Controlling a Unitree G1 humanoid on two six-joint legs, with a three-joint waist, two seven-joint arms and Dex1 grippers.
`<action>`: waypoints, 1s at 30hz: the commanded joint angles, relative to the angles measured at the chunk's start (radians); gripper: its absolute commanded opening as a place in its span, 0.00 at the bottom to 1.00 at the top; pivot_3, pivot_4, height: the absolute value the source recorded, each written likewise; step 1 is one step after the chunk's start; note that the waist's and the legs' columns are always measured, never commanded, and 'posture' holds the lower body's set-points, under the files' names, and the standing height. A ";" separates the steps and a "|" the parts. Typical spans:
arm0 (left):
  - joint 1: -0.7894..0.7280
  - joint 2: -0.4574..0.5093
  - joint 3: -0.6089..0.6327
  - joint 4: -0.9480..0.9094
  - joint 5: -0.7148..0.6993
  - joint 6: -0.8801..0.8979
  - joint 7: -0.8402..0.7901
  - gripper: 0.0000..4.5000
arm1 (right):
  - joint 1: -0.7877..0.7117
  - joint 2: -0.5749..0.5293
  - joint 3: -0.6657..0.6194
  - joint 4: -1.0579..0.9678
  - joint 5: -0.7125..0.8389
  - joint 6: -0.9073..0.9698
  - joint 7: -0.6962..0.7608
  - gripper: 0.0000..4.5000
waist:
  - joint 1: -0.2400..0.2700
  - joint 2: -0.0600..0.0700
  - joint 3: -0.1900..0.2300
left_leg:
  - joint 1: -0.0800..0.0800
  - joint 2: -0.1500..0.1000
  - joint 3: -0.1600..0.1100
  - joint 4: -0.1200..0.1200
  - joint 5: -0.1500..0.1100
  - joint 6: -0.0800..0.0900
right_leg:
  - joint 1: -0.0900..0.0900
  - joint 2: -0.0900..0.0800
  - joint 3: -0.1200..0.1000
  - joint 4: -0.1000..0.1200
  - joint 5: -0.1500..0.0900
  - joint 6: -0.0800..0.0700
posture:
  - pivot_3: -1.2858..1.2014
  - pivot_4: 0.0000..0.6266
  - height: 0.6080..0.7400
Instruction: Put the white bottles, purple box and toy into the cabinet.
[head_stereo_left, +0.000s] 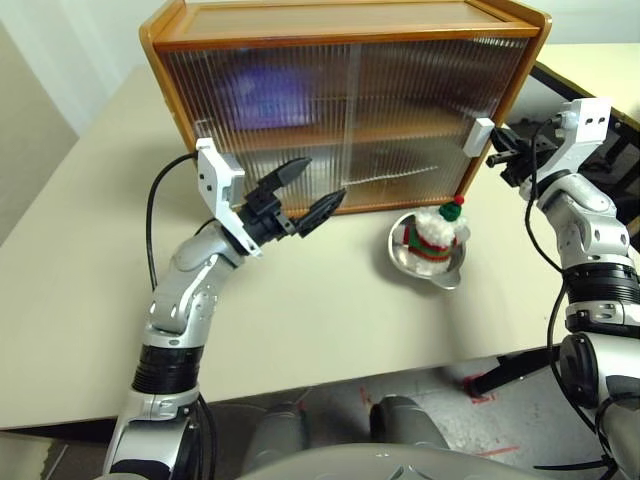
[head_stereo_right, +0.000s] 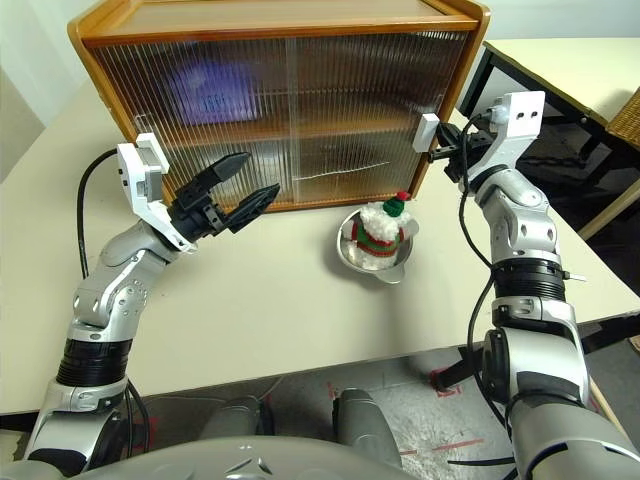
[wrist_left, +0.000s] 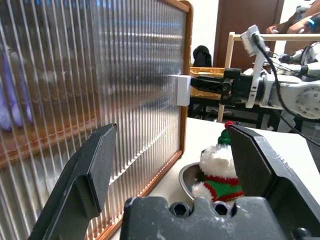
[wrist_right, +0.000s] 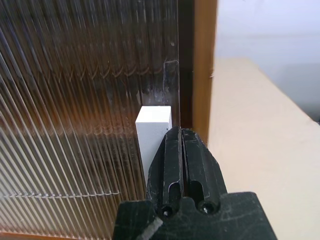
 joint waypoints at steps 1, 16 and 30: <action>0.008 -0.003 -0.010 -0.009 0.002 0.014 0.009 1.00 | -0.012 0.022 0.031 -0.032 0.002 0.030 0.022 0.01 | 0.000 0.000 0.000 | 0.000 0.000 0.000 0.000 0.000 0.000 | 0.000 0.000 0.000 0.000 0.000 0.000 | 0.53 0.00 1.00; 0.004 -0.012 -0.006 -0.004 0.007 0.010 0.025 1.00 | -0.064 0.139 0.115 -0.146 0.014 0.182 0.035 0.01 | 0.001 0.001 0.000 | 0.000 0.000 0.000 0.000 0.000 0.000 | -0.001 0.000 0.000 0.001 0.000 0.000 | 0.54 0.00 1.00; 0.014 -0.008 0.005 -0.012 0.006 0.006 0.036 1.00 | -0.099 0.280 0.182 -0.216 0.015 0.263 0.019 0.01 | 0.001 0.001 0.000 | -0.002 0.000 0.000 -0.001 0.000 -0.001 | -0.006 0.000 0.000 0.005 0.001 -0.001 | 0.55 0.00 1.00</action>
